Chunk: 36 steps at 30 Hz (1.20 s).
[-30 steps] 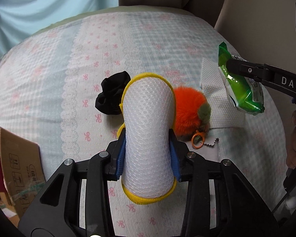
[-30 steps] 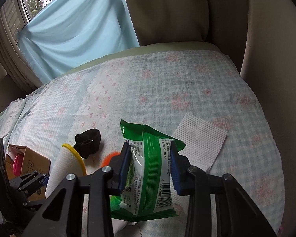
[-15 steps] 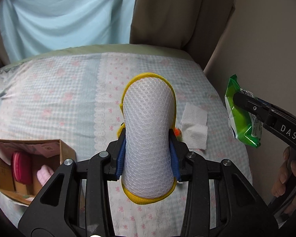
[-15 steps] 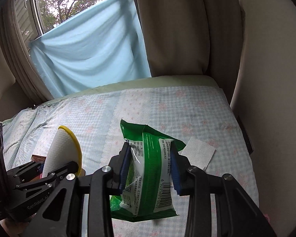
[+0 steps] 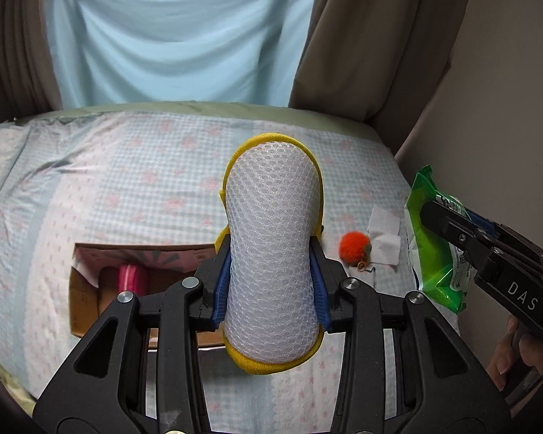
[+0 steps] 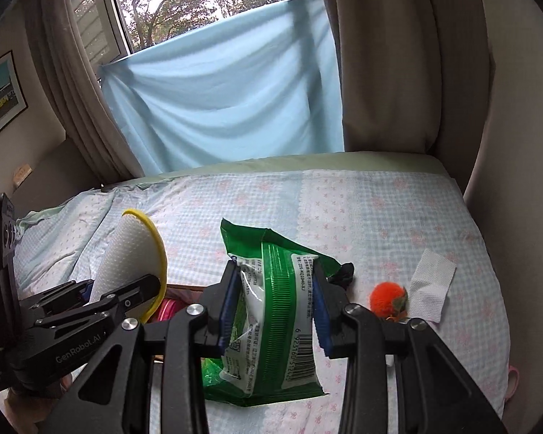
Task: Organize soft objects
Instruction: 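Lift and carry the mesh pad and green wipes over the box, then lower the mesh pad and wipes into the box and open both tools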
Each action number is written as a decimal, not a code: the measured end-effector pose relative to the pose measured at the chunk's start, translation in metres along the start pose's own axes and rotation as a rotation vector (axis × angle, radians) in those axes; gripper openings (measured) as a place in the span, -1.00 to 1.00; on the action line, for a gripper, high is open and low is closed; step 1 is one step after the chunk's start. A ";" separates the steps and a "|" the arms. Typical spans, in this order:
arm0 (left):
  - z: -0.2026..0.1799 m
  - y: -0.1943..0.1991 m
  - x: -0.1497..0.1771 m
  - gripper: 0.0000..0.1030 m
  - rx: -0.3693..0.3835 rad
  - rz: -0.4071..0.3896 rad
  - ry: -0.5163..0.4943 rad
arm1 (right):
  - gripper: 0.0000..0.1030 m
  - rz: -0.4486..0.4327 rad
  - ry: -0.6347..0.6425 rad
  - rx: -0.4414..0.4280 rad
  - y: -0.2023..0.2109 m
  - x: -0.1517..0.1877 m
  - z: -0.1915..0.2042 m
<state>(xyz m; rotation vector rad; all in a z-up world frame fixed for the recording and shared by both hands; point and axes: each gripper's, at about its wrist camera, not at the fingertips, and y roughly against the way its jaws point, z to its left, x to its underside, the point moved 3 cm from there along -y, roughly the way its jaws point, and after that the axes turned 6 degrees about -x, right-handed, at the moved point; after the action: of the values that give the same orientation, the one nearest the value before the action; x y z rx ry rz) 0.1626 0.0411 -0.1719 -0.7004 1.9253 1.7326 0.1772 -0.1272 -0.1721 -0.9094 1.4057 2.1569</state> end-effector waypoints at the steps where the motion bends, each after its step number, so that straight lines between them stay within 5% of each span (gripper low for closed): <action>1: 0.013 0.006 0.001 -0.33 -0.008 -0.001 0.004 | -0.34 0.006 0.002 -0.009 -0.005 0.002 0.013; 9: 0.109 0.016 0.004 -0.33 -0.048 0.022 0.033 | -0.34 0.070 0.004 -0.060 -0.055 0.014 0.091; 18: 0.198 -0.023 0.020 -0.33 -0.094 0.146 0.023 | -0.34 0.239 0.035 -0.034 -0.134 0.034 0.128; 36: 0.262 -0.179 0.078 -0.33 -0.168 0.494 0.068 | -0.34 0.599 -0.079 0.037 -0.274 0.096 0.085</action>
<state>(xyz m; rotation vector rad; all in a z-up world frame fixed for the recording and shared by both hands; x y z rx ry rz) 0.2167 0.2818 -0.3863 -0.3565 2.1462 2.2068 0.2608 0.0608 -0.3932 -0.4066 1.8417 2.5309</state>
